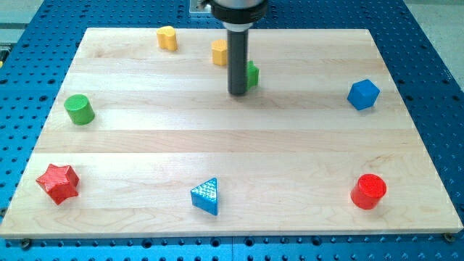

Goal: Slide the blue cube diagonal to the top right of the green star

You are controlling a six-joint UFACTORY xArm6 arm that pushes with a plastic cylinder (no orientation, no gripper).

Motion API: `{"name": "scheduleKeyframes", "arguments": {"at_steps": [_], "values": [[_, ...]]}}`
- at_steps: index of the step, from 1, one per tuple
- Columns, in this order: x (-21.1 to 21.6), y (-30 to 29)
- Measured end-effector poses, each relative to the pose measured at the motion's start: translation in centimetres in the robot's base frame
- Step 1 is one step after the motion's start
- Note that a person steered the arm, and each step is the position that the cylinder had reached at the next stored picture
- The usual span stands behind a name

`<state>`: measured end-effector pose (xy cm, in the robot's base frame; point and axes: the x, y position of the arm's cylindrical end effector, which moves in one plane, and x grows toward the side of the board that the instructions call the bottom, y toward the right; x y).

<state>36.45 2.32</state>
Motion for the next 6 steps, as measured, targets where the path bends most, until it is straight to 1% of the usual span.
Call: {"name": "scheduleKeyframes", "arguments": {"at_steps": [2, 3, 4, 5, 6], "values": [[0.7, 1.3], [1.8, 1.2], [3.1, 6.2], [7.8, 13.8], [8.3, 23.8]]}}
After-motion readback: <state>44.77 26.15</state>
